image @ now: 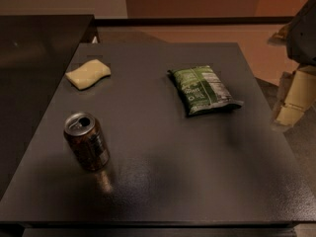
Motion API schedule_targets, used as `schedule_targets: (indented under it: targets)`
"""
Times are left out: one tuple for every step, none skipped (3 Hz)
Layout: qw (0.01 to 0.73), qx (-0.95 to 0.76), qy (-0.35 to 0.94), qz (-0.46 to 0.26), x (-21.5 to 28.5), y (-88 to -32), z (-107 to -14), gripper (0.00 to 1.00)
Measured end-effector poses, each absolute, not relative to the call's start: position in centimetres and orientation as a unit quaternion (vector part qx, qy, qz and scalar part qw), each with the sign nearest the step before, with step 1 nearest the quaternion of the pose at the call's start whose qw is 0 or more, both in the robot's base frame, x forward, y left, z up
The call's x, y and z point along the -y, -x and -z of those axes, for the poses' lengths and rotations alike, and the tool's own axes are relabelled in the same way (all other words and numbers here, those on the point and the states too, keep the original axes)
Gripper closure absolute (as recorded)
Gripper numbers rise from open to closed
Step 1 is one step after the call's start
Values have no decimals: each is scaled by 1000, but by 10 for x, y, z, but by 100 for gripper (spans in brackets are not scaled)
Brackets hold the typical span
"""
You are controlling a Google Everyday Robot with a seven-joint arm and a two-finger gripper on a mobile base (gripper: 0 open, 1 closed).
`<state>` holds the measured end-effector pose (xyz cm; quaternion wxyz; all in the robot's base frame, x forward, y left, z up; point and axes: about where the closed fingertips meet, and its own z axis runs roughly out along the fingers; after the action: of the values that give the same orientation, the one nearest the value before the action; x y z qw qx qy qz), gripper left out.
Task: Pick sponge
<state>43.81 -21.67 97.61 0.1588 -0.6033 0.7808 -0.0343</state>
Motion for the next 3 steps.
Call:
schedule_targets:
  targets:
    - [159,-781,603,34,217,-438,-976,0]
    - [166,-769,617,27,201,-439,-976,0]
    - [179,-734,655,9,156,-448,-975,0]
